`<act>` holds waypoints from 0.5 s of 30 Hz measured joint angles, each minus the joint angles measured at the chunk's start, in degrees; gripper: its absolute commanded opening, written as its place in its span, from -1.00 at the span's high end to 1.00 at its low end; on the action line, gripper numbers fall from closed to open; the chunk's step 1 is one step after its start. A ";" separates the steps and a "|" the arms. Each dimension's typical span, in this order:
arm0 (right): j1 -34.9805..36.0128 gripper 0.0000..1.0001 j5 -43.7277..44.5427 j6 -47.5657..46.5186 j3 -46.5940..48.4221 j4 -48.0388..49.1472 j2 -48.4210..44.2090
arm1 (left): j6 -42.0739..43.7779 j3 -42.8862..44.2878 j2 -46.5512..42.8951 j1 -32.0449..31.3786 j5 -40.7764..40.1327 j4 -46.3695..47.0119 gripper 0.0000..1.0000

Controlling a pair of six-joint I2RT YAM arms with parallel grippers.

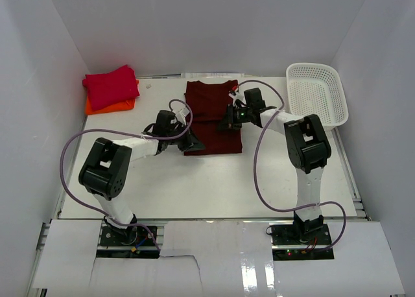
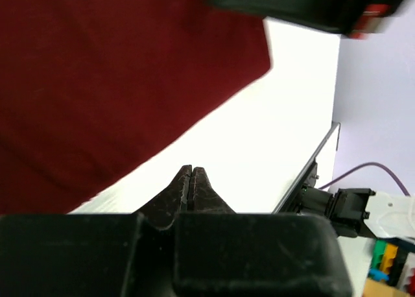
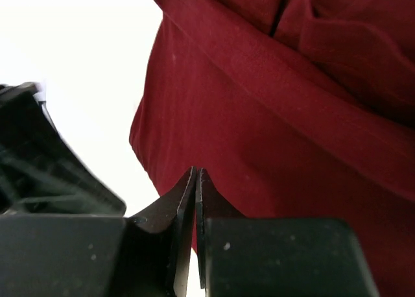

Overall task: Fold and stack the t-shirts
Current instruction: Fold the folded rectangular tshirt in 1/3 of the way

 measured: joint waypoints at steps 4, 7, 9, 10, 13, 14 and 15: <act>0.81 0.85 -0.63 1.29 0.00 1.79 1.92 | -0.15 -0.13 -0.74 -1.40 0.72 3.19 1.00; 1.38 0.85 -1.09 2.47 0.00 3.80 3.65 | -0.70 -1.22 -0.72 -1.57 1.68 6.40 1.00; 1.66 0.85 -1.49 3.10 0.00 4.83 4.68 | -1.05 -1.97 -0.37 -1.57 2.25 8.20 1.00; 1.79 0.85 -1.75 3.41 0.00 5.14 5.16 | -1.14 -2.23 0.07 -1.57 2.49 9.33 1.00; 2.05 0.85 -2.34 4.24 0.00 6.32 6.27 | -1.14 -2.54 2.12 -1.57 2.73 12.20 1.00; 2.10 0.85 -2.47 4.46 0.00 6.64 6.58 | -1.18 -2.54 3.08 -1.55 2.84 13.46 1.00; 2.16 0.85 -2.51 4.59 0.00 6.91 6.91 | -1.33 -2.54 4.11 -1.57 2.99 14.58 1.00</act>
